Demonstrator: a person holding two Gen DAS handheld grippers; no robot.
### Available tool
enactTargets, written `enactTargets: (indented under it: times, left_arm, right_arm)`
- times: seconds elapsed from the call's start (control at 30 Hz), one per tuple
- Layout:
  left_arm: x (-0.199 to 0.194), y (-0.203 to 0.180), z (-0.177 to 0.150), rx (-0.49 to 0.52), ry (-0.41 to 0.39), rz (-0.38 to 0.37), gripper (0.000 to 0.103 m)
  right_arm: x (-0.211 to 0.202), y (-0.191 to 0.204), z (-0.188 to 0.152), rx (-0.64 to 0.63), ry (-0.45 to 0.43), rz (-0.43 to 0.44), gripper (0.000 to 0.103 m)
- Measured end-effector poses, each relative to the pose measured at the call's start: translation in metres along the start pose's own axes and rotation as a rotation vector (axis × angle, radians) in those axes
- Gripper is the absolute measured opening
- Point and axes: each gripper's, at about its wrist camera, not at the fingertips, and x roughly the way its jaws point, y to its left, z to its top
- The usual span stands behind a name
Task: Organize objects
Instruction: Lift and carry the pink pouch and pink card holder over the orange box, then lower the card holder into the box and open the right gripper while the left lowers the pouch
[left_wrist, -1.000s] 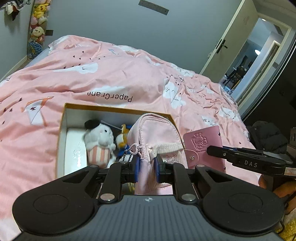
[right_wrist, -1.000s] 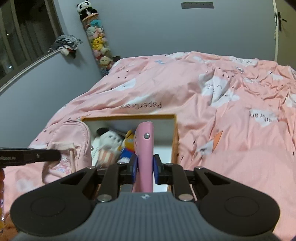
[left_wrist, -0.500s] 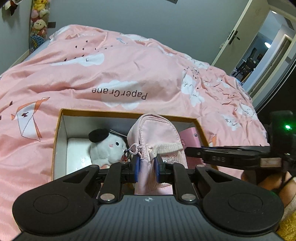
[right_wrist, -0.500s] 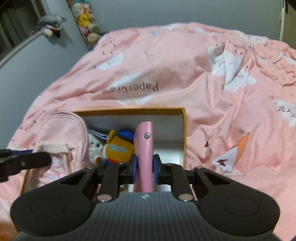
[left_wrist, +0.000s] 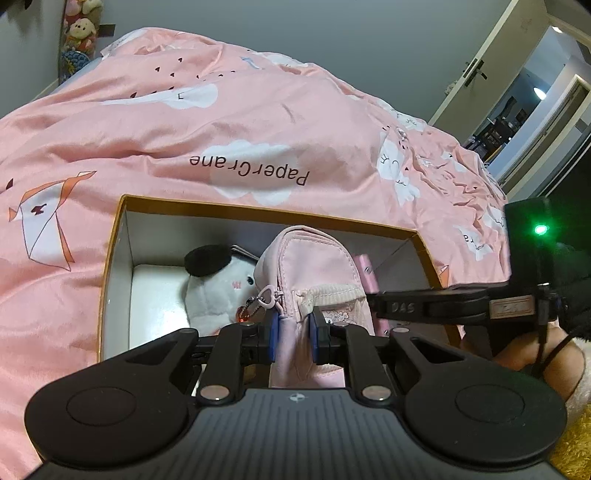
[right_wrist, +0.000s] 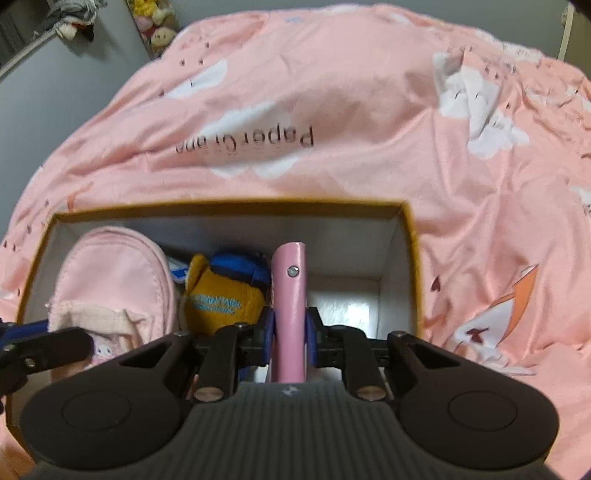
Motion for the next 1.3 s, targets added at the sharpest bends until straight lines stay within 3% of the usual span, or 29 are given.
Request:
enactTargets:
  times: [0.33,0.5,0.6,0.73,0.93,1.07,1.2,1.3]
  left_arm:
    - [0.001,0.006,-0.003,-0.006,0.001,0.006,0.019]
    - [-0.002,0.006,-0.002,0.0,-0.009,-0.005,0.019]
    - [-0.007,0.003,0.0,0.006,-0.026,-0.017,0.019]
    - [-0.01,0.001,0.001,0.007,-0.034,-0.018,0.019]
    - [-0.011,0.0,0.001,0.024,-0.032,-0.01,0.019]
    - [-0.007,0.001,0.0,0.02,-0.022,-0.009,0.019]
    - [-0.005,0.003,0.0,0.015,-0.02,-0.002,0.019]
    - [-0.004,0.007,0.0,0.009,-0.02,-0.004,0.019]
  right_arm:
    - [0.001,0.016,0.0,-0.187,0.006,-0.105,0.022]
    - [-0.004,0.018,-0.001,-0.288,0.017,-0.114,0.023]
    - [-0.012,0.018,-0.003,-0.334,-0.001,-0.139,0.034]
    - [-0.02,0.015,-0.004,-0.38,0.012,-0.102,0.034]
    - [-0.02,0.03,-0.025,-0.615,0.139,-0.043,0.032]
    - [-0.002,0.038,-0.042,-0.759,0.242,-0.051,0.032]
    - [0.015,0.045,-0.053,-0.887,0.269,-0.115,0.034]
    - [0.024,0.045,-0.054,-0.896,0.269,-0.138,0.033]
